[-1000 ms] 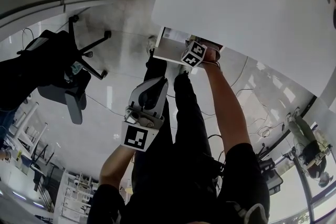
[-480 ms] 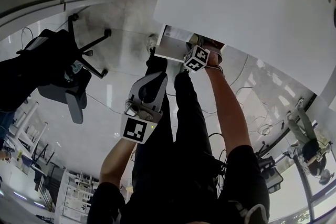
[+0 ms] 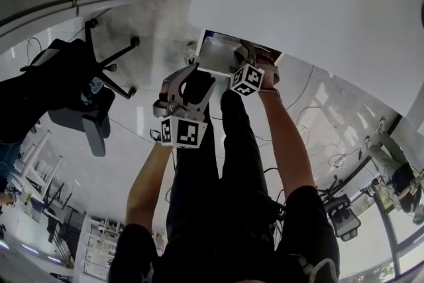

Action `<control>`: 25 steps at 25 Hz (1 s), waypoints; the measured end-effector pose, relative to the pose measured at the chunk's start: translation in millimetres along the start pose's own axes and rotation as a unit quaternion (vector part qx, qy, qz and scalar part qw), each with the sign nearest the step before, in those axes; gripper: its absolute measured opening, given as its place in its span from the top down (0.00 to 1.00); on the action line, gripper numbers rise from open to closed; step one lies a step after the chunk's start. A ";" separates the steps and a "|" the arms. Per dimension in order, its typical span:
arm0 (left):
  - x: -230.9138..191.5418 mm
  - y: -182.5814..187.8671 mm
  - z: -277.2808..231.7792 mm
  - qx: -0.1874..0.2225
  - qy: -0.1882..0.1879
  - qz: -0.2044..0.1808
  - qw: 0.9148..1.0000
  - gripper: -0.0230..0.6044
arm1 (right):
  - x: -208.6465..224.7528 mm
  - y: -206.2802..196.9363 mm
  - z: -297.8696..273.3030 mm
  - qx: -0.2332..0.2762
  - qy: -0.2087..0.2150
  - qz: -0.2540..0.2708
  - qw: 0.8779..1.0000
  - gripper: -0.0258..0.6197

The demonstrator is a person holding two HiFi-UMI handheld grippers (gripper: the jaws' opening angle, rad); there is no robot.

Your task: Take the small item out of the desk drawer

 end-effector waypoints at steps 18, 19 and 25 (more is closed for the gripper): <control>35.1 -81.8 -160.9 -0.254 -0.248 -0.369 0.859 0.54 | -11.7 -12.0 14.8 0.031 -0.019 0.033 0.999 0.62; 34.5 -83.3 -165.4 -0.252 -0.245 -0.367 0.861 0.54 | -12.3 -11.5 15.5 0.032 -0.020 0.036 0.999 0.63; 33.8 -91.1 -179.9 -0.271 -0.235 -0.398 0.844 0.54 | -15.5 -7.0 19.2 0.043 -0.022 0.062 0.997 0.64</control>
Point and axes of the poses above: the fingertips, and each gripper's own axes: z backward along the fingers, x to its right, y out of its top, the point moved 4 cm from there along z, backward along the fingers, and after that the axes turned 3 degrees about -z, right-handed, at the moved point
